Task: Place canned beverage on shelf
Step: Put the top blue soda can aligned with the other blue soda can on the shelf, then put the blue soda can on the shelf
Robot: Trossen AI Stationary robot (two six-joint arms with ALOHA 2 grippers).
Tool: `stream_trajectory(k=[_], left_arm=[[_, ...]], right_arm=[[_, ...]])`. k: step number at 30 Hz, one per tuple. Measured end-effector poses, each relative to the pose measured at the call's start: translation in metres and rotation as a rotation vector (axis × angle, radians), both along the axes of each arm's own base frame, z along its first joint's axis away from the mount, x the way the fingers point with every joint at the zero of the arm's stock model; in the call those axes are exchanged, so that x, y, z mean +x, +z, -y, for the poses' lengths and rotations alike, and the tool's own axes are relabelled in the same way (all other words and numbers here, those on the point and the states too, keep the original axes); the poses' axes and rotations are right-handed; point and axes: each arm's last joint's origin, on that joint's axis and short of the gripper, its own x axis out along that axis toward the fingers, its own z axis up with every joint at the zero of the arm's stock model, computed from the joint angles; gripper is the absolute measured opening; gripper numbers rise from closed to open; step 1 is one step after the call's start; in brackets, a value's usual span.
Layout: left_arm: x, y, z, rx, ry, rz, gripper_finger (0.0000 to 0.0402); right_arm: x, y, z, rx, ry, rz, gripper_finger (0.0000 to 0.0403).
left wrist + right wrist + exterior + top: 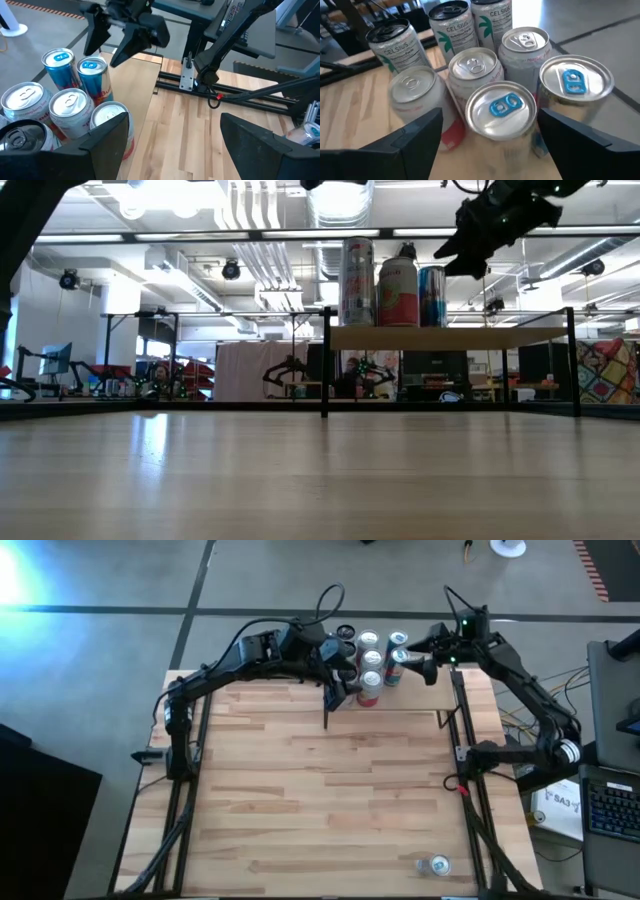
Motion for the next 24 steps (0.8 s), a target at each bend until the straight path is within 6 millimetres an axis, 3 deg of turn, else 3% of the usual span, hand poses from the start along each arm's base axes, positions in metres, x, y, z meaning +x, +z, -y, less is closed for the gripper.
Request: stream_trajectory(k=[4,9,14,20,24], left_arm=[[-0.001,0.002,0.003,0.006,-0.009,0.001,0.0290],[-0.012,0.006,0.013,0.065,-0.006,-0.045,0.0290],[-0.012,-0.004,0.025,0.103,0.006,-0.142,0.0290],[0.002,-0.019,0.047,0.124,-0.080,-0.144,0.0290],[0.023,-0.031,0.054,0.061,-0.202,-0.002,0.0290]], right_arm=[[-0.006,0.012,-0.013,0.047,-0.026,-0.028,0.0308],[-0.021,0.024,-0.034,0.109,-0.221,-0.062,0.0298],[-0.037,0.034,-0.069,0.160,-0.320,-0.024,0.0287],[-0.046,0.026,-0.112,0.295,-0.259,-0.035,0.0264],[-0.048,0.014,-0.128,0.374,-0.248,-0.025,0.0245]])
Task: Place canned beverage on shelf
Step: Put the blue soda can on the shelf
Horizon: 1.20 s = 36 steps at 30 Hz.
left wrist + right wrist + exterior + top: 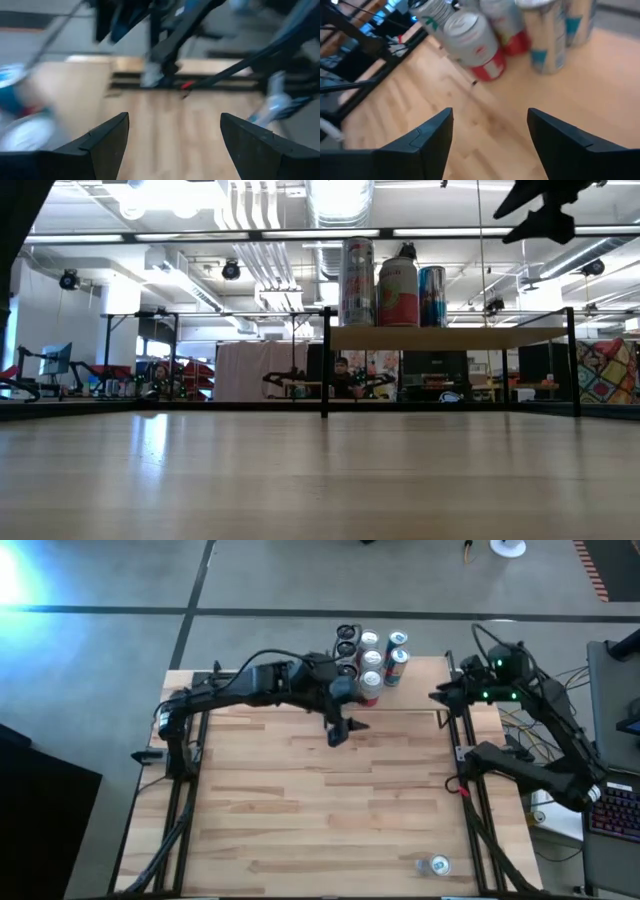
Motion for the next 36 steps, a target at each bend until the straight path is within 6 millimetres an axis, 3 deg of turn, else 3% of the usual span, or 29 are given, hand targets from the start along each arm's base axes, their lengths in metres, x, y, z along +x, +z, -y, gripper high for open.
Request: stream_trajectory(k=[4,7,10,15,21,26,32,36], left_arm=[[0.014,-0.023,0.003,-0.108,-0.071,0.045,0.0290],[0.011,-0.038,0.003,-0.136,-0.060,0.012,0.0290],[-0.003,-0.043,0.005,-0.158,-0.050,0.031,0.0290],[-0.044,-0.038,0.008,-0.175,0.009,0.183,0.0290],[-0.096,-0.053,0.009,-0.215,0.130,0.318,0.0290],[-0.125,-0.080,0.014,-0.318,0.145,0.418,0.0290],[-0.149,-0.119,0.018,-0.382,0.212,0.502,0.0290],[-0.160,-0.147,0.021,-0.429,0.257,0.522,0.0290]], right_arm=[[-0.002,-0.014,-0.013,0.086,0.030,0.036,0.0238],[-0.004,-0.025,-0.022,0.145,0.043,0.048,0.0237],[-0.006,-0.033,-0.027,0.172,0.027,0.057,0.0237],[0.004,-0.035,-0.026,0.176,0.069,0.171,0.0237],[0.041,-0.039,-0.010,0.199,0.144,0.202,0.0237],[0.087,-0.047,-0.005,0.224,0.247,0.154,0.0237],[0.146,-0.051,-0.023,0.257,0.388,0.087,0.0237],[0.172,-0.045,-0.041,0.238,0.467,0.021,0.0237]])
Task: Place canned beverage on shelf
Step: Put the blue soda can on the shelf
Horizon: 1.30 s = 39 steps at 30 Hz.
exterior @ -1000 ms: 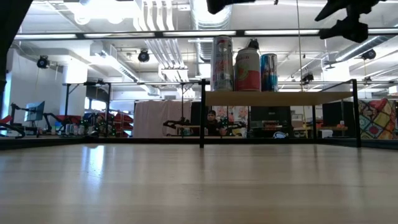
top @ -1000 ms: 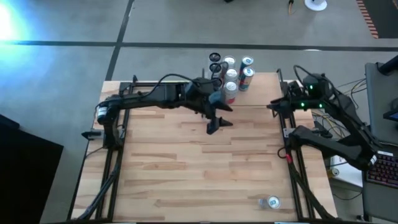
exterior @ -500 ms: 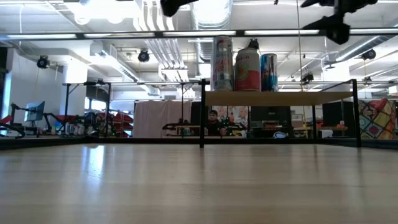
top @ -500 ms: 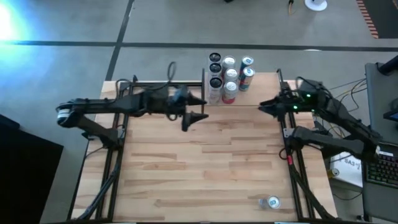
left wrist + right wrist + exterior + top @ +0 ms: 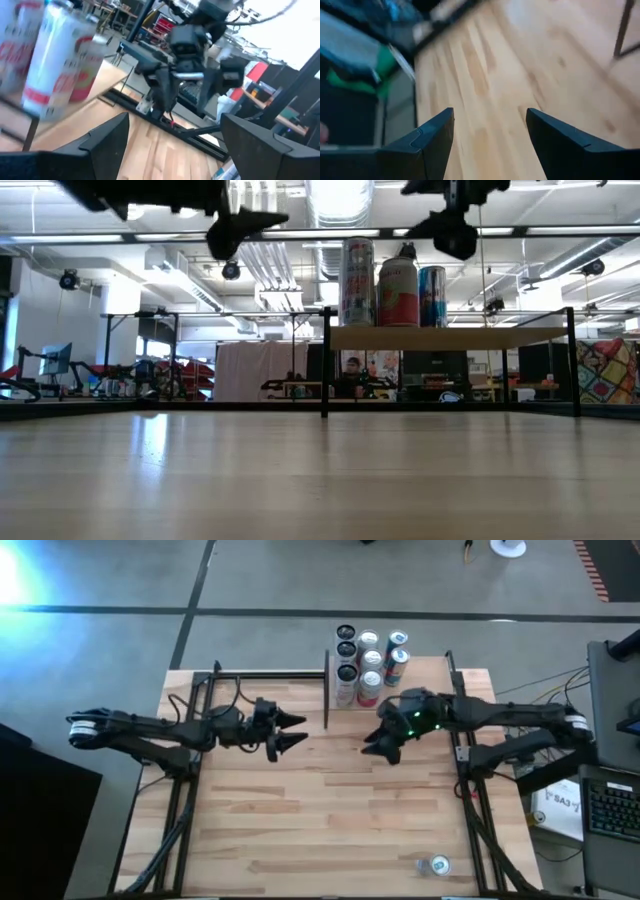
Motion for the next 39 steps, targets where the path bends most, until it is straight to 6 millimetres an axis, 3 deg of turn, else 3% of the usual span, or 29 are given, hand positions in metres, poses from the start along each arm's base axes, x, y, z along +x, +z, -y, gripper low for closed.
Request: stream_trajectory(k=[7,12,15,19,28,32,39], left_arm=[[0.006,-0.032,-0.001,-0.087,0.020,-0.066,0.0290],[0.030,-0.034,-0.002,-0.102,0.014,-0.101,0.0290],[0.043,-0.034,-0.002,-0.106,-0.009,-0.113,0.0289],[0.049,-0.034,0.000,-0.092,-0.040,-0.063,0.0276],[0.032,-0.041,0.003,-0.076,-0.102,0.027,0.0232],[0.029,-0.041,0.004,-0.075,-0.127,0.035,0.0220],[0.030,-0.043,0.005,-0.099,-0.150,0.031,0.0217]], right_arm=[[0.035,-0.021,-0.030,-0.024,0.175,-0.200,0.0237],[0.054,-0.046,-0.032,0.040,0.122,-0.443,0.0237],[0.052,-0.039,-0.035,-0.013,0.077,-0.500,0.0237],[0.040,-0.027,-0.047,-0.067,0.030,-0.507,0.0237],[-0.012,0.001,-0.088,-0.045,-0.002,-0.406,0.0241],[-0.038,0.009,-0.106,-0.010,-0.004,-0.427,0.0264],[-0.066,0.002,-0.133,0.081,-0.022,-0.607,0.0326]])
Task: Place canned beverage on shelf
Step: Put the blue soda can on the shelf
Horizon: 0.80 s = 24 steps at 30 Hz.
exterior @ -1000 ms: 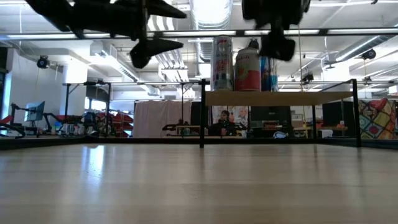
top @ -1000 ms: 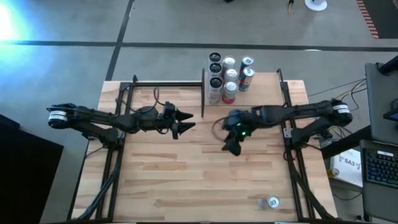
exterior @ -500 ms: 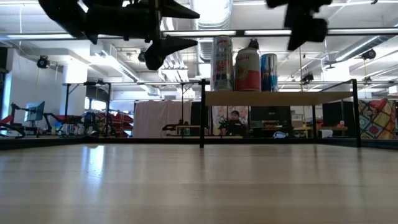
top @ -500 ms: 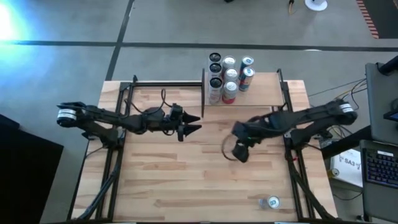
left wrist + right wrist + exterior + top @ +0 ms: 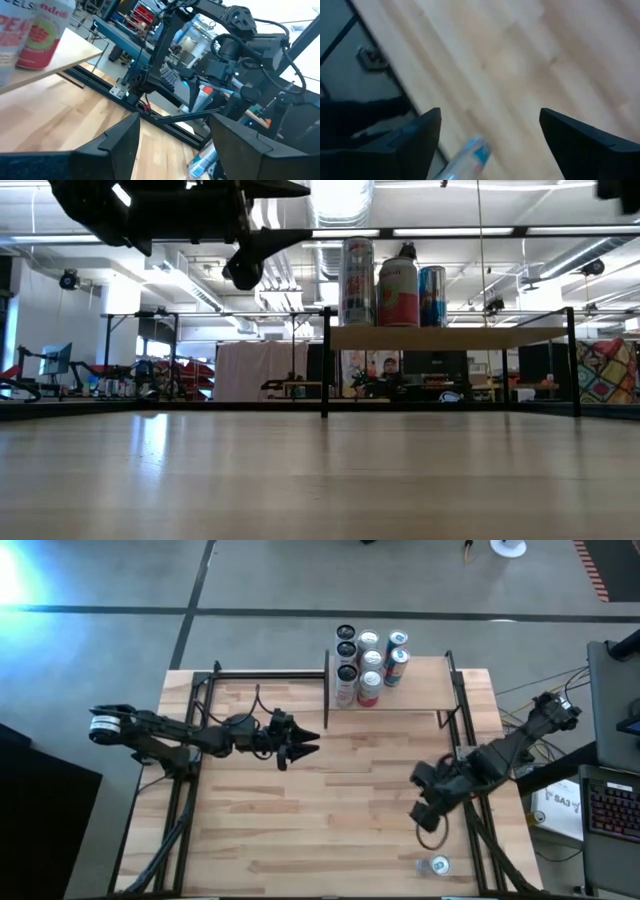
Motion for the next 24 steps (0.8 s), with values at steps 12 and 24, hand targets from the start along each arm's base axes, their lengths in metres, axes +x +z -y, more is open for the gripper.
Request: stream_trajectory(k=[12,24], left_arm=[[0.000,-0.002,0.004,0.023,-0.066,-0.017,0.0217],[0.000,-0.005,0.006,0.025,-0.119,-0.049,0.0217]], right_arm=[[-0.010,-0.010,-0.077,0.035,0.320,-0.199,0.0327],[-0.011,-0.024,-0.114,-0.011,0.428,-0.248,0.0338]])
